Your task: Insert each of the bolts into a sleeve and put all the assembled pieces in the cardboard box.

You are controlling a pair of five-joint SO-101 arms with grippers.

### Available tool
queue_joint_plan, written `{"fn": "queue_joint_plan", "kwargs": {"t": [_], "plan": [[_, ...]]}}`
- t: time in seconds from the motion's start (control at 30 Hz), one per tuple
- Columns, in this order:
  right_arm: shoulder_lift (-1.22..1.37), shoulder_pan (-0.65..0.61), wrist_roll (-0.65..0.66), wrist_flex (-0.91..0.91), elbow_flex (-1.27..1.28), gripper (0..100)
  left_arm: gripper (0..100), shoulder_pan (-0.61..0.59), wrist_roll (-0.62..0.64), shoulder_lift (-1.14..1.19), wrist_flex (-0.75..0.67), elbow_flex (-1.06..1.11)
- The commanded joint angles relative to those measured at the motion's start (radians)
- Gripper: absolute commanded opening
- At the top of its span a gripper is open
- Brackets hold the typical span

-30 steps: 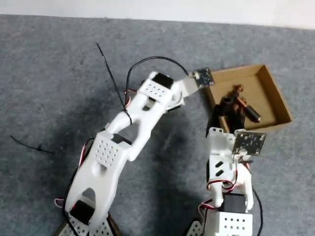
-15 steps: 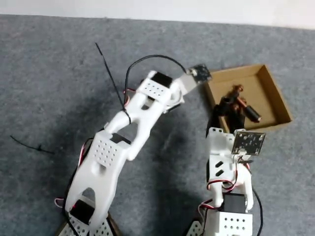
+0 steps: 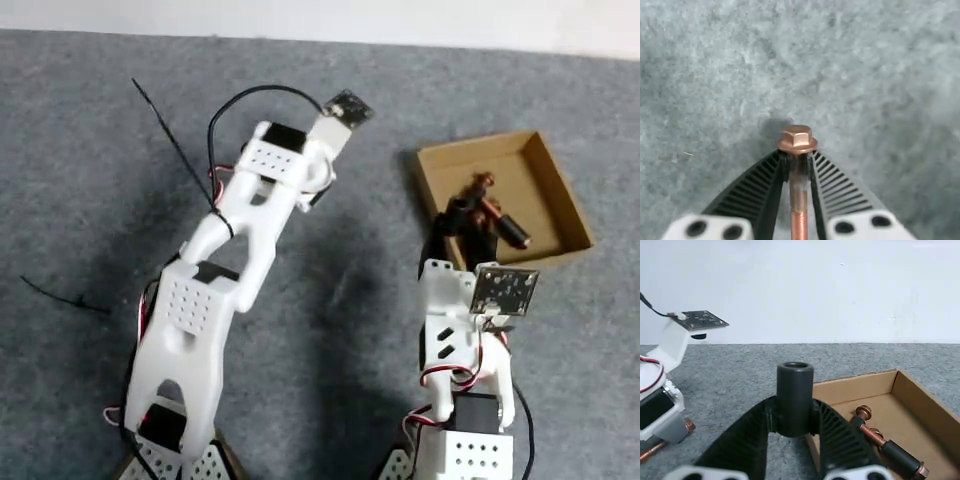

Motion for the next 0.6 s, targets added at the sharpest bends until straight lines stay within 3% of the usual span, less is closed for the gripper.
{"fn": "queue_joint_plan", "kwargs": {"t": [0.0, 0.2, 0.57], "plan": [[-0.025, 0.005, 0.012, -0.004, 0.09, 0.6, 1, -0.01, 0.014, -0.142, 0.005, 0.045], [-0.025, -0.002, 0.014, -0.004, 0.09, 0.6, 1, -0.004, 0.031, -0.39, -0.109, 0.321], [-0.025, -0.068, 0.015, -0.03, 0.09, 0.6, 1, 0.077, 0.077, -1.115, -0.66, 1.165]]}}
